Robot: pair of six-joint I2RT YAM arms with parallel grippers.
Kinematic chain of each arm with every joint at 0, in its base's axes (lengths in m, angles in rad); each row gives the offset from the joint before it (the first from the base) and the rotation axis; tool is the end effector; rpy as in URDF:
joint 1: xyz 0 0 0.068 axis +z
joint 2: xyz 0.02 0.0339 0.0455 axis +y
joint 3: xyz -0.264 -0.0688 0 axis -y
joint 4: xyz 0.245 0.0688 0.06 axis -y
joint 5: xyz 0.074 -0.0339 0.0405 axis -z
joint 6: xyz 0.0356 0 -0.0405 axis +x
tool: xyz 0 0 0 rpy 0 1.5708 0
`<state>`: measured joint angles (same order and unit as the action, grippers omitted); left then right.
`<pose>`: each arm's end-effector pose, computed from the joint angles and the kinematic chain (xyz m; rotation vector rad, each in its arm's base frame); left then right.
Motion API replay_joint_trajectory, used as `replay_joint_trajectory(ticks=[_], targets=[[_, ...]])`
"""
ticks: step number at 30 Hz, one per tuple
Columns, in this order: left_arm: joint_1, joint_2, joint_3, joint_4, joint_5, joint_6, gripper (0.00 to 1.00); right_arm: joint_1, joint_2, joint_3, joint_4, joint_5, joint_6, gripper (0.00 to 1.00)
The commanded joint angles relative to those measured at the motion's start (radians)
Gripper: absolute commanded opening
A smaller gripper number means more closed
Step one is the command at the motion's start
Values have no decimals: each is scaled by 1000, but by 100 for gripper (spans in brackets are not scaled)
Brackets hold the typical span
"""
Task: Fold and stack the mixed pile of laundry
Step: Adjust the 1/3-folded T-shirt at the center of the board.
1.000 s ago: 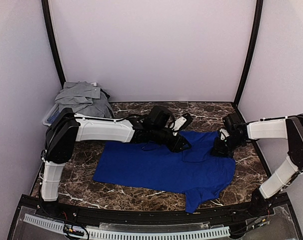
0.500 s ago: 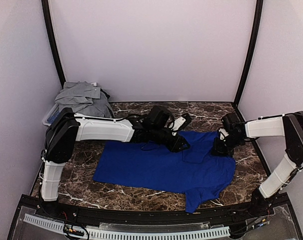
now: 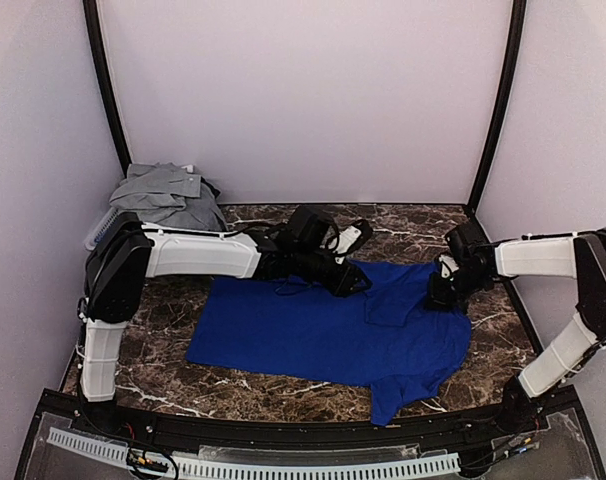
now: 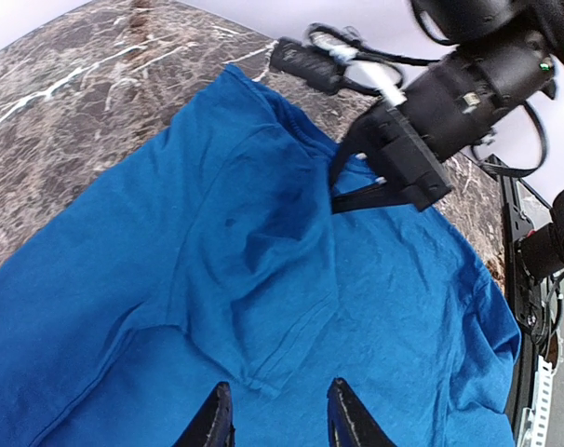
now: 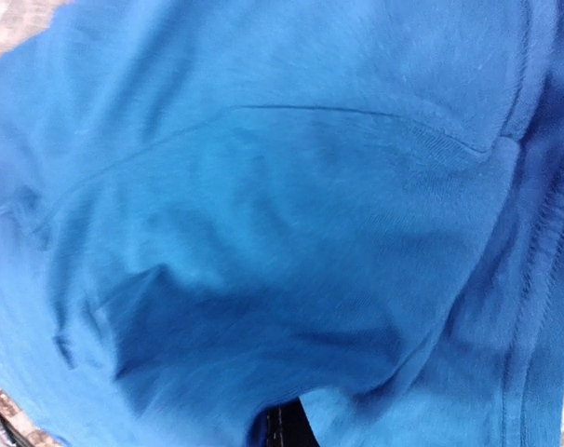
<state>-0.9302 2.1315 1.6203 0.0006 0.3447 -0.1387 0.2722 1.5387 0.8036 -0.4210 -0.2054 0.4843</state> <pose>0.2875 -0.4058 0.2170 1.0543 1.9418 -0.9855 0.2652 0.0816 0.1579 0.2353 2.7823 0.4842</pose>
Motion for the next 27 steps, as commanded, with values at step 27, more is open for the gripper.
replay_joint_trajectory(ticks=[27], targets=[[129,-122,-98,-51,-56,-78,33,203,-395,-154,-255,53,288,0]])
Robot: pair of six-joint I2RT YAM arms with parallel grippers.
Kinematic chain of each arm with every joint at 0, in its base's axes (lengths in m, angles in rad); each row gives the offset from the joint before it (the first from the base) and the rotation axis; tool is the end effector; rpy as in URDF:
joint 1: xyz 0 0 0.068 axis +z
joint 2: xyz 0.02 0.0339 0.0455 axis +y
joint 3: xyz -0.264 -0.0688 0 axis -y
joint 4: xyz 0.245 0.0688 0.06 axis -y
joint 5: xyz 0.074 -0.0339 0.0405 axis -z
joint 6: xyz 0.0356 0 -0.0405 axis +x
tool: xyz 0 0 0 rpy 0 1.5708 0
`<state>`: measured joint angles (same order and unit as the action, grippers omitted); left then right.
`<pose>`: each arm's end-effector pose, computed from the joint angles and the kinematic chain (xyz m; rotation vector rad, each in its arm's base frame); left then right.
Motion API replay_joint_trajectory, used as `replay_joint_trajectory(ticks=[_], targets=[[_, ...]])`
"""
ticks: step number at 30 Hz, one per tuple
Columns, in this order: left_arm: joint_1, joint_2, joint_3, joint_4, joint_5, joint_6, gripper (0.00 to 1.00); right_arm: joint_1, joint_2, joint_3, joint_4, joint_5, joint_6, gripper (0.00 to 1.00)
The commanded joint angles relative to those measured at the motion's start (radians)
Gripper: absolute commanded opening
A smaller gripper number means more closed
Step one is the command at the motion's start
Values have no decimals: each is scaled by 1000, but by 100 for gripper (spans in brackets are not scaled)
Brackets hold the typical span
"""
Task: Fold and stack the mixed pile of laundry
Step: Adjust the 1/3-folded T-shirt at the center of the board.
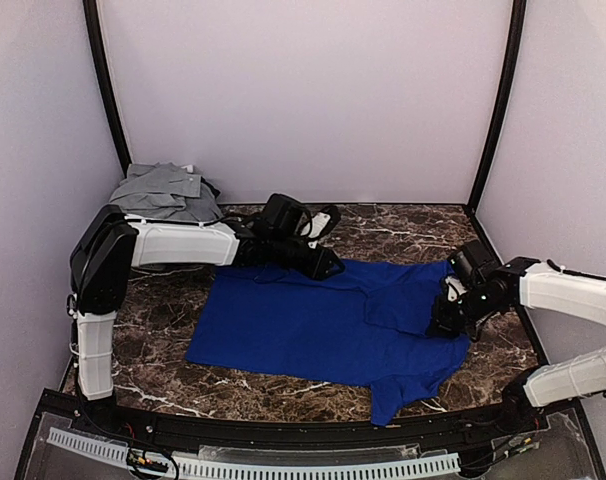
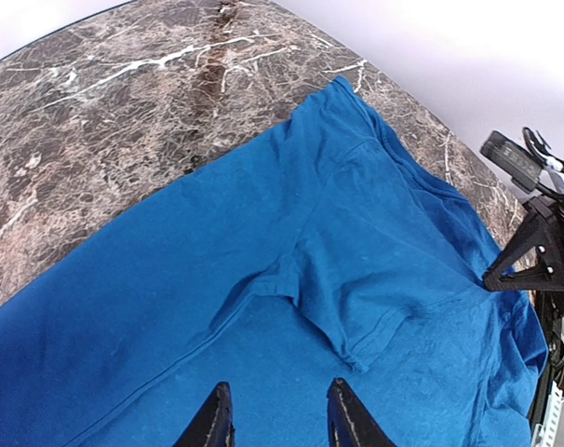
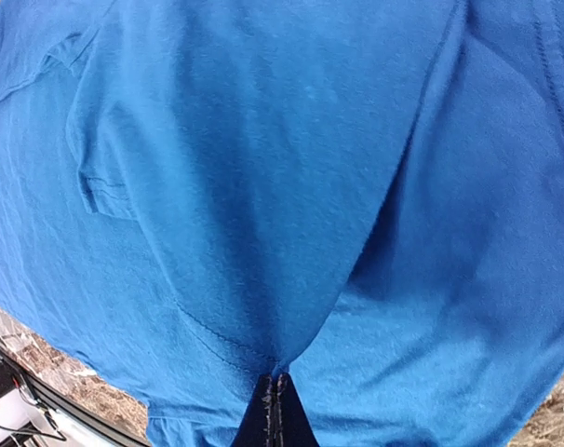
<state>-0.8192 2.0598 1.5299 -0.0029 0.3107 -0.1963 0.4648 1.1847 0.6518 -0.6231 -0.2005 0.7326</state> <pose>0.3189 -0.3572 0.2197 0.8648 2.0416 -0.9156 0.1809 0.0987 0.1856 0.3212 2.8374 0.5758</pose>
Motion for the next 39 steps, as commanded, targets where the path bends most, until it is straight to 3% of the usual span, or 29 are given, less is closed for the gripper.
replay_joint_trajectory(ticks=[1,2,4,8,12,14,21,27,34,39], targets=[[26,-48,0,-66,-33,-29,34,11,-48,5,-69,57,39,0],[32,-46,4,-77,-37,-32,34,11,-54,16,-81,60,36,4],[55,-42,20,-119,-55,-42,37,11,-63,51,-94,63,16,25],[103,-42,44,-202,-94,-64,48,11,-54,167,-97,116,-36,57],[160,-38,56,-279,-146,-72,57,3,18,284,-123,189,-121,79],[184,-33,60,-308,-175,-67,59,-26,60,308,-83,178,-156,84],[261,15,115,-418,-257,-48,59,-127,290,389,51,98,-257,83],[292,-13,78,-477,-299,-40,51,-138,393,397,99,8,-322,76],[353,-53,-42,-451,-300,-126,42,-47,421,447,161,-65,-419,59],[389,-66,-79,-444,-286,-155,40,35,559,594,128,-20,-505,44]])
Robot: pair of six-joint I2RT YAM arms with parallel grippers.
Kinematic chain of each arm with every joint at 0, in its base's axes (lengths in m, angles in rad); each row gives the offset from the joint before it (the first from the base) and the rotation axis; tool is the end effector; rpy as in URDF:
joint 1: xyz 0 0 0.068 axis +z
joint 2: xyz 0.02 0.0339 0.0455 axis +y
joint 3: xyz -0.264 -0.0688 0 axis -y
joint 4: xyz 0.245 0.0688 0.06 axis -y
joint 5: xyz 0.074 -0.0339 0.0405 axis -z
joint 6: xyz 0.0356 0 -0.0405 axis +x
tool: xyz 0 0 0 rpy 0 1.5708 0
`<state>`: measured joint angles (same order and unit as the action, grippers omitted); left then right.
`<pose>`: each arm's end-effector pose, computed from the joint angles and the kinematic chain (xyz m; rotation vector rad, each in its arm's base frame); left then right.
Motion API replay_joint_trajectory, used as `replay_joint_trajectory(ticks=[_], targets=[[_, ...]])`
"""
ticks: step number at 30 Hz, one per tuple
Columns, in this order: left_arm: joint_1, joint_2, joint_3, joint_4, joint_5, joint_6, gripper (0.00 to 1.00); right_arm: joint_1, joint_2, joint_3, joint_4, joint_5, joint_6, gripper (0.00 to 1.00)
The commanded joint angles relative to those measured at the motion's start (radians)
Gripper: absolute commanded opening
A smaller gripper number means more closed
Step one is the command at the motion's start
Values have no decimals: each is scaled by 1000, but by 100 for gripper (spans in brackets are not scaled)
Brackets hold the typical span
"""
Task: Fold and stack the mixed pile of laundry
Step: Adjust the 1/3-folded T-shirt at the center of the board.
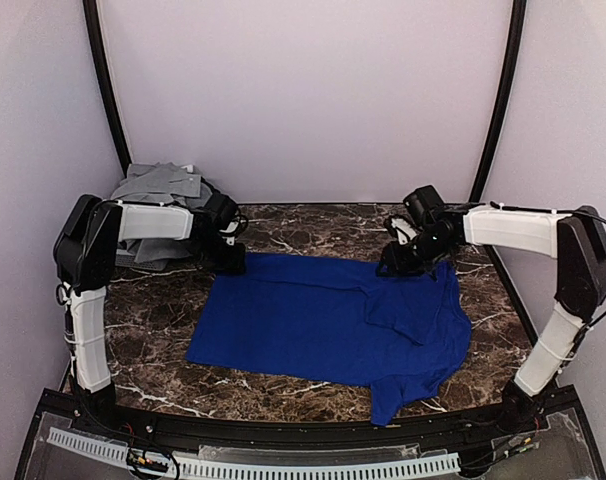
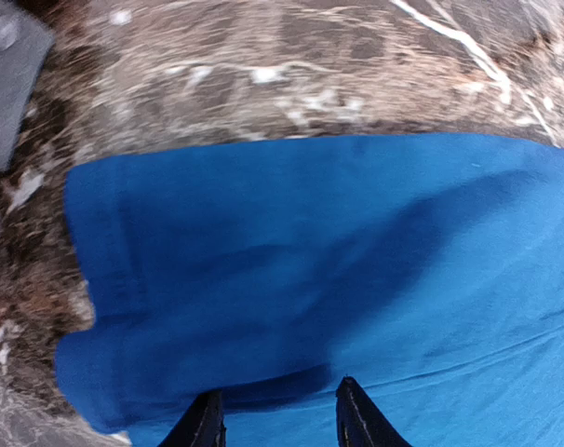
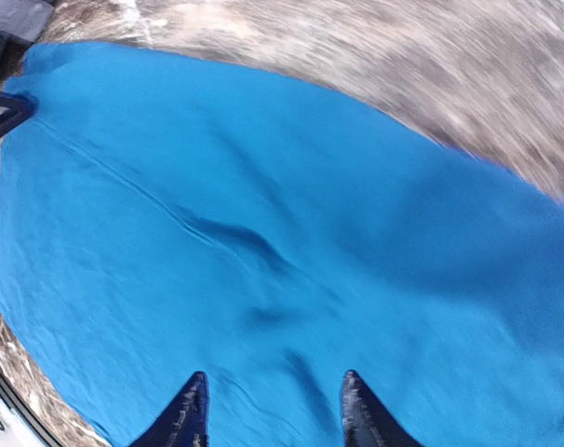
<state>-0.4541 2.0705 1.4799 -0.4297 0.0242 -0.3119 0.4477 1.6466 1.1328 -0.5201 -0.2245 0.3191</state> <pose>0.3957 -0.1941 0.1652 0.1953 2.6158 -0.3063 0.3017 0.1537 0.2152 -0.2544 2.6616 0.5544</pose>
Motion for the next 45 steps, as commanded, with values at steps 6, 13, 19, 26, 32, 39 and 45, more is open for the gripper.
replay_joint_trajectory(ticks=[6,13,19,26,32,39,45], targets=[[54,-86,-35,-41,-11,-46,40,113,253,264,-28,78,-171,41],[77,-92,-31,-52,-6,-53,42,154,336,330,-75,134,-235,40],[87,-92,-27,-50,-1,-59,44,163,377,336,-80,165,-259,40],[96,-91,-18,-52,-13,-67,48,164,414,362,-101,210,-267,29],[106,-84,2,-58,-7,-74,50,166,417,355,-112,218,-279,11],[111,-82,9,-61,-13,-81,51,172,388,339,-117,216,-276,0],[114,-84,4,-72,-13,-83,51,171,324,302,-129,250,-265,0]])
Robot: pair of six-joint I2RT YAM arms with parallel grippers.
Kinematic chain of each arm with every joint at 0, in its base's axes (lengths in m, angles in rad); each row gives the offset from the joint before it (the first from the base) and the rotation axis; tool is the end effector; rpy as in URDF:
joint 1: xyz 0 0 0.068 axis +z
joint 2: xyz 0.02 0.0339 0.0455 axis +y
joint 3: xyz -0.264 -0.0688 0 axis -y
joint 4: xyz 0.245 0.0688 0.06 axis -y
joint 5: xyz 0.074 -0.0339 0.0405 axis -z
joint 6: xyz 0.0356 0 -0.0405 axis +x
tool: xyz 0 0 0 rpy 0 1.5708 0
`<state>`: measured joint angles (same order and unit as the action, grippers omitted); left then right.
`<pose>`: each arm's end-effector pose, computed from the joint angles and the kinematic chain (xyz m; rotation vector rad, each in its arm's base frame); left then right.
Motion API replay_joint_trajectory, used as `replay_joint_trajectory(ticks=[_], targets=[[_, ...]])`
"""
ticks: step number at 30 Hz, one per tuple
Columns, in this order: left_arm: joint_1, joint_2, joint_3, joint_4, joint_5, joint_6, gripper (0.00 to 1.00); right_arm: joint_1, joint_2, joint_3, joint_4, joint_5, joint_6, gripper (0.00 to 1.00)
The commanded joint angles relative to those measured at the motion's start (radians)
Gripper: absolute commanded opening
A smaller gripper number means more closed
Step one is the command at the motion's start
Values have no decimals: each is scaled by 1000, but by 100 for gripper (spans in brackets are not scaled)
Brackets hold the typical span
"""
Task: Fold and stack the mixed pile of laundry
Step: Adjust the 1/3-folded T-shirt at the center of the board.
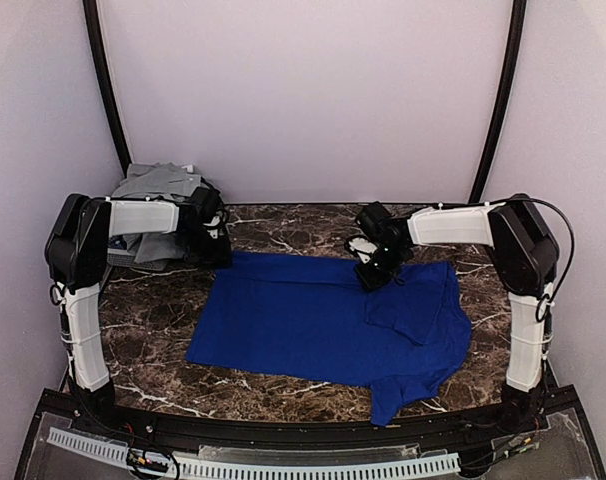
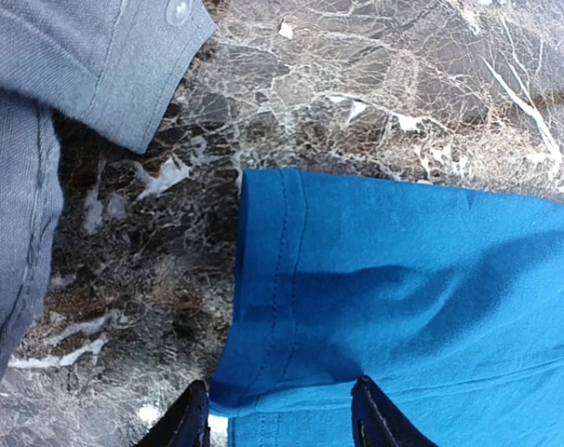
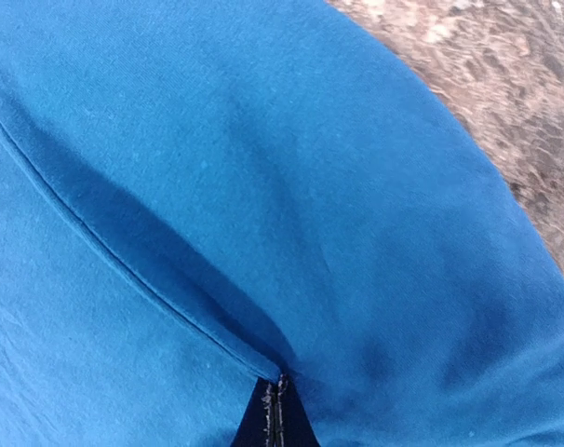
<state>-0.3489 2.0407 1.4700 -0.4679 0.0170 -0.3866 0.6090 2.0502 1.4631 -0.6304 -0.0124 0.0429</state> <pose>0.4074 -0.1488 0.1726 -0.0436 2.6367 -0.2793 0.3417 0.2388 0.1591 -0.7865 2.6930 0.1768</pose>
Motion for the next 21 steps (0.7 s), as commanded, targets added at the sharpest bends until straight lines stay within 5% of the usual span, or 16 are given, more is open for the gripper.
replay_joint_trajectory(ticks=[1,10,21], targets=[[8,-55,13,-38,-4,-8,52,11,-92,-37,-17,37,12,0],[8,-56,-46,-8,14,-28,50,11,-90,-46,-18,36,15,0],[8,-54,-70,19,34,-36,28,11,-80,-42,-20,37,15,0]])
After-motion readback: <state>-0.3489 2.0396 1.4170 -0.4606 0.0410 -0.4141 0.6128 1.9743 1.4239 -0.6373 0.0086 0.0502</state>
